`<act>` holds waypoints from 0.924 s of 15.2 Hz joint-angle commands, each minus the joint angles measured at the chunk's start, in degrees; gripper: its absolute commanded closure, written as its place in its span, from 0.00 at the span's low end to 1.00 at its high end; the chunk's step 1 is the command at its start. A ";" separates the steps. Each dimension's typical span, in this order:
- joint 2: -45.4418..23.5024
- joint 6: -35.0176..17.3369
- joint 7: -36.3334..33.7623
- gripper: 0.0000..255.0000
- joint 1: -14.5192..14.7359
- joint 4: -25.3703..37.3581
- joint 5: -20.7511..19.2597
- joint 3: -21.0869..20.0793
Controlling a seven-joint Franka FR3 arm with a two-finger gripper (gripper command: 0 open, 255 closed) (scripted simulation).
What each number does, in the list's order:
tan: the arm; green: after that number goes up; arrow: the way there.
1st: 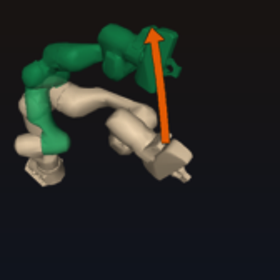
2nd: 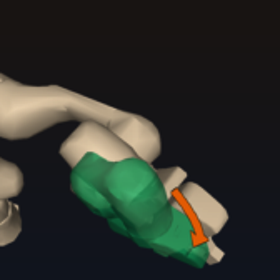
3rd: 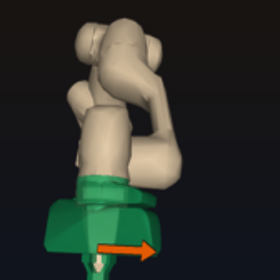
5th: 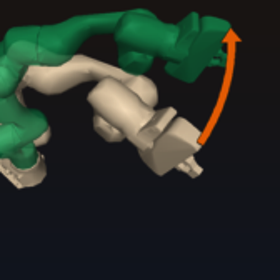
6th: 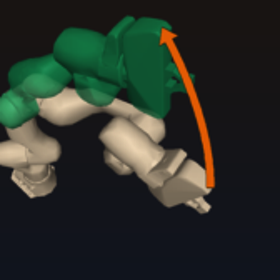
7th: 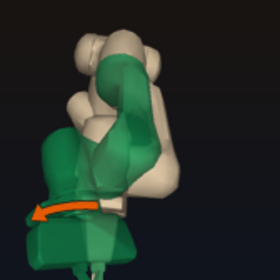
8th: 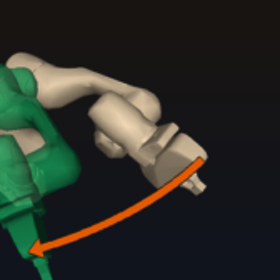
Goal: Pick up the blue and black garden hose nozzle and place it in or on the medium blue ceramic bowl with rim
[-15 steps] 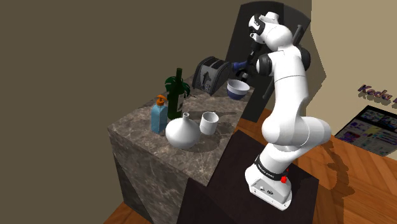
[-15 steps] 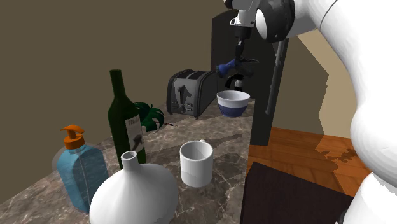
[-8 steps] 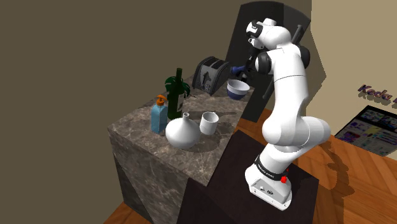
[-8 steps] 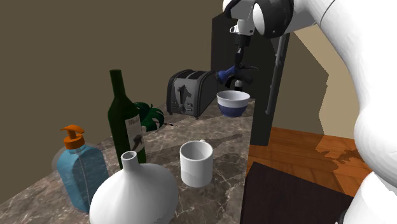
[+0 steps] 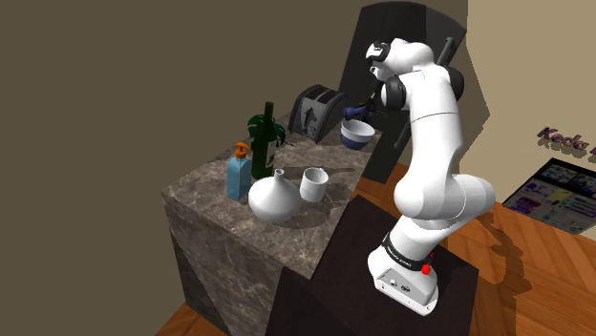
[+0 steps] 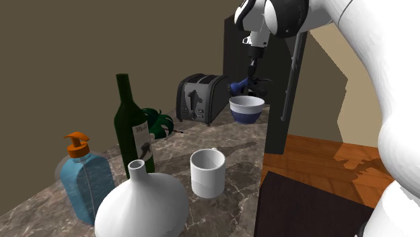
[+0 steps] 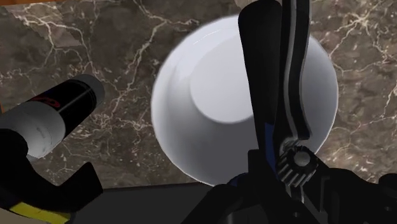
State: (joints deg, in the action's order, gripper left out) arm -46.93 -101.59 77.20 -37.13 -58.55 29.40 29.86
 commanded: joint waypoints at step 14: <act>-0.31 -2.59 0.61 0.00 0.58 -2.43 0.31 -0.15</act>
State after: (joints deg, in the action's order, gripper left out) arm -47.23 -104.18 77.81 -36.56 -60.99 29.72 29.71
